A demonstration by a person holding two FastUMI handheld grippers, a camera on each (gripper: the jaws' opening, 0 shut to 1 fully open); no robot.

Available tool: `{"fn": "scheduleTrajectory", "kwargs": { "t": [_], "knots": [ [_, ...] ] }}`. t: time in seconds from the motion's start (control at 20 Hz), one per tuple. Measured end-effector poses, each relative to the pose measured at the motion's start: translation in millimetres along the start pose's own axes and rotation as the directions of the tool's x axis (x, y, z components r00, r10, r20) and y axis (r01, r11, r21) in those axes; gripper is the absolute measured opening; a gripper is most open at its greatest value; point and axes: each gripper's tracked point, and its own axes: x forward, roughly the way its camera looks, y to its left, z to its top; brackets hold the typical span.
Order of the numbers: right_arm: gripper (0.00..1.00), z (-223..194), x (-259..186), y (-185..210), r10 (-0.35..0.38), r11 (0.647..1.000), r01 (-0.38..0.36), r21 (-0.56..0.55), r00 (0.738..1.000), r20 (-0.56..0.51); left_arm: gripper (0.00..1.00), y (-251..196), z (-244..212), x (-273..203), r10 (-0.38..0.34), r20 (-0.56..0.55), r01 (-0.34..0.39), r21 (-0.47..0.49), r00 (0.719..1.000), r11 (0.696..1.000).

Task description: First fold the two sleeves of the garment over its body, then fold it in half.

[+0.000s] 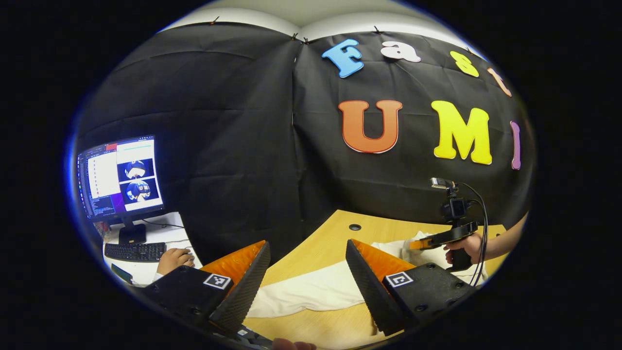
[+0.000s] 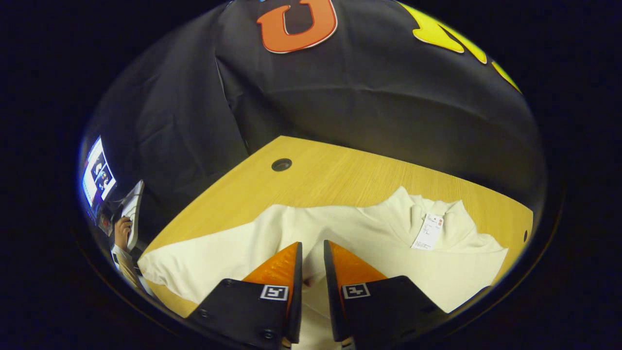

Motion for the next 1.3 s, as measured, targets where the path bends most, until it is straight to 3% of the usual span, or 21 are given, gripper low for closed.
{"fn": "scheduleTrajectory", "kwargs": {
  "t": [0.05, 0.1, 0.15, 0.2, 0.3, 0.5, 0.65, 0.7, 0.75, 0.85, 1.05, 1.3],
  "knots": [
    [0.3, 7.0, -5.4, 1.4, 0.002, 1.0, -0.002, -0.002, 1.0, 0.02, 0.99, 0.1, -1.0, -0.1, -0.005, 0.0, 0.005, -0.001, 1.0, 1.0],
    [0.44, 8.9, -11.9, 4.6, 0.006, 1.0, -0.005, -0.007, 1.0, 0.031, 0.99, 0.0, -0.6, 0.7, -0.01, 0.002, 0.01, -0.003, 1.0, 1.0],
    [0.52, 12.6, -19.9, 8.5, 0.015, 1.0, -0.015, -0.008, 0.999, 0.042, 0.99, 0.3, -0.8, 1.9, -0.016, 0.004, 0.016, -0.001, 1.0, 1.0],
    [0.78, 16.6, -30.5, 12.2, 0.022, 1.0, -0.022, -0.004, 0.998, 0.058, 0.99, 1.9, -1.4, 3.2, -0.019, 0.007, 0.019, 0.002, 1.0, 1.0],
    [0.75, 28.1, -53.6, 12.8, 0.021, 1.0, -0.022, 0.011, 0.994, 0.11, 0.99, 4.6, -4.4, 4.3, -0.027, 0.007, 0.027, 0.011, 1.0, 1.0],
    [0.85, 47.7, -113.2, 19.8, 0.024, 1.0, -0.021, -0.015, 0.977, 0.213, 0.99, 13.3, -17.6, 1.0, -0.042, -0.01, 0.042, 0.028, 0.999, 0.999],
    [0.86, 57.1, -162.1, 41.3, 0.072, 0.996, -0.053, -0.075, 0.955, 0.287, 0.99, 26.2, -41.8, -3.7, -0.054, -0.04, 0.056, 0.071, 0.998, 0.996],
    [0.8, 57.3, -175.6, 47.4, 0.087, 0.993, -0.059, -0.102, 0.95, 0.3, 0.99, 34.8, -52.5, -5.8, -0.053, -0.056, 0.058, 0.09, 0.997, 0.994],
    [0.86, 57.8, -190.1, 54.8, 0.109, 0.99, -0.073, -0.124, 0.943, 0.313, 0.99, 43.4, -61.7, -7.7, -0.054, -0.071, 0.062, 0.107, 0.996, 0.992],
    [0.86, 57.2, -214.8, 68.1, 0.147, 0.984, -0.105, -0.142, 0.933, 0.328, 0.99, 60.9, -83.0, -7.8, -0.055, -0.104, 0.068, 0.13, 0.993, 0.989],
    [0.86, 46.1, -240.5, 67.9, 0.152, 0.981, -0.104, -0.161, 0.935, 0.321, 0.99, 89.0, -134.5, 2.8, -0.077, -0.2, 0.106, 0.139, 0.977, 0.985],
    [0.86, 22.2, -261.4, 53.5, 0.14, 0.977, -0.089, -0.192, 0.953, 0.269, 0.99, 113.1, -201.3, 29.0, -0.139, -0.34, 0.192, 0.128, 0.93, 0.973]
  ]
}}
